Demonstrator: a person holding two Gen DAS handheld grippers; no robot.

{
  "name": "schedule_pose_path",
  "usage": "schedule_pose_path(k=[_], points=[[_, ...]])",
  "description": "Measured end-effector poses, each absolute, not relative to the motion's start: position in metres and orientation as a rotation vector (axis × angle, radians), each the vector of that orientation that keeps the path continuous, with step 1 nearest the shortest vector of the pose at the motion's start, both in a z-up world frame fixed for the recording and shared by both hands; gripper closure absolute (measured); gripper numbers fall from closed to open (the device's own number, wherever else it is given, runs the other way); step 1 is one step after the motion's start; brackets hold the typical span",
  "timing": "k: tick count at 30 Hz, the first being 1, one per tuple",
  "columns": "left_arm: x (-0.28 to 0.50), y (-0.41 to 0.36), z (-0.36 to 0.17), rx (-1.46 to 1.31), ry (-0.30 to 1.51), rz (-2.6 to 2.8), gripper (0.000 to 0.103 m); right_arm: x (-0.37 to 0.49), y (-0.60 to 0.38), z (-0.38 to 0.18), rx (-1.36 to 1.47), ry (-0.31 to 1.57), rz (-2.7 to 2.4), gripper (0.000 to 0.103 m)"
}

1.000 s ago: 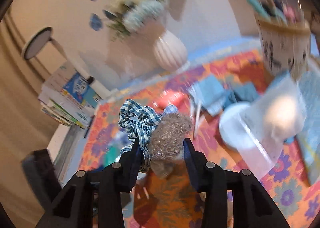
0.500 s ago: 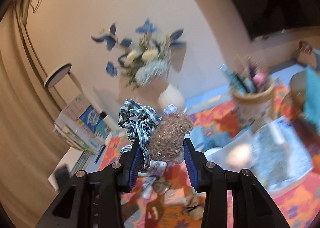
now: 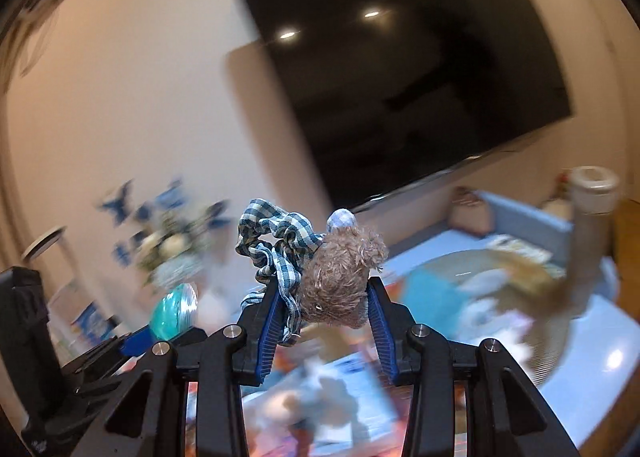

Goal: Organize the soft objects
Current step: 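Grasp the teal bagged pouch with the left tool while the right tool grasps the checked scrunchie, then release the teal pouch and scrunchie into the amber bowl with both tools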

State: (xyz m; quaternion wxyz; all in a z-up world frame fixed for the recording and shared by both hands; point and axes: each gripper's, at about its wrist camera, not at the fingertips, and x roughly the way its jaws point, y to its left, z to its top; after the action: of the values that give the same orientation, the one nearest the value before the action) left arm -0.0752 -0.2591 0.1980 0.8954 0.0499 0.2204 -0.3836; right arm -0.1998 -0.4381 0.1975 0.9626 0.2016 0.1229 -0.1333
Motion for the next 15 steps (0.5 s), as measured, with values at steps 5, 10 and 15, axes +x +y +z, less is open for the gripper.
schedule_pose_path(k=[5, 10, 15], points=[[-0.070, -0.341, 0.177, 0.167, 0.520, -0.835, 0.049, -0.207, -0.507, 0.177, 0.500, 0.313, -0.429, 0.062], [-0.064, -0.395, 0.133, 0.197, 0.645, -0.876, 0.049, -0.200, -0.572, 0.121, 0.643, 0.470, -0.510, 0.062], [-0.076, -0.434, 0.121, 0.294, 0.619, -0.880, 0.044, -0.196, -0.594, 0.099, 0.696, 0.508, -0.538, 0.059]])
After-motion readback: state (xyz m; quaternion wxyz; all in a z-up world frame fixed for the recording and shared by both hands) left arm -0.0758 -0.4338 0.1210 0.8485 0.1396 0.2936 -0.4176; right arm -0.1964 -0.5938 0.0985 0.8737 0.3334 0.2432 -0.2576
